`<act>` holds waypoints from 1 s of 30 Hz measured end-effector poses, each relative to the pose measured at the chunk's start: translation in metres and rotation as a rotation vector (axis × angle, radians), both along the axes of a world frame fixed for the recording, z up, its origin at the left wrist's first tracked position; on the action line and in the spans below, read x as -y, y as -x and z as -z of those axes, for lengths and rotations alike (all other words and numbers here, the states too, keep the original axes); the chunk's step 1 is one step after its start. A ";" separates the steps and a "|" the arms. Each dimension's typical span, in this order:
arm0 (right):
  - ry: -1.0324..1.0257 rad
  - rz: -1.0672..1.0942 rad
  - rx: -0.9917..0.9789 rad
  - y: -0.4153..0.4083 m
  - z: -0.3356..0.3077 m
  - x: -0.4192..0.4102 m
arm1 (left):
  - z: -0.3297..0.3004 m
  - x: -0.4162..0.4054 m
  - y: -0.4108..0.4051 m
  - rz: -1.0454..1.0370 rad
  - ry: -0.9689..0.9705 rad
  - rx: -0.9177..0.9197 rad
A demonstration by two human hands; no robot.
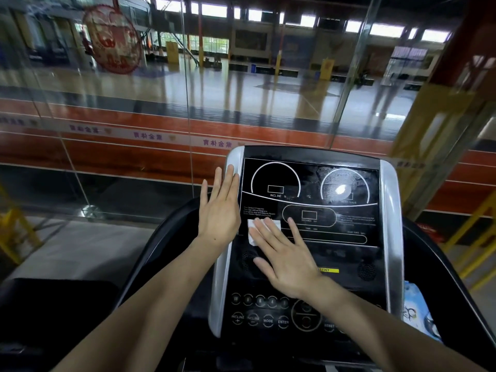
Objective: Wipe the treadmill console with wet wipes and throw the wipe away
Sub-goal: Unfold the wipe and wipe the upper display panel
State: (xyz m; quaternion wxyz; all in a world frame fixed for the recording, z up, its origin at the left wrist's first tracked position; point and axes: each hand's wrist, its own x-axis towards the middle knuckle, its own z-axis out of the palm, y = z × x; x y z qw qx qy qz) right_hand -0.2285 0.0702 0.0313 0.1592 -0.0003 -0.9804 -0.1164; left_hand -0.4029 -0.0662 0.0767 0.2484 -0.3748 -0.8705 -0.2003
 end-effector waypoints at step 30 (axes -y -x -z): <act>0.070 0.094 -0.012 0.004 -0.042 -0.042 | 0.009 -0.005 0.000 0.030 -0.010 -0.122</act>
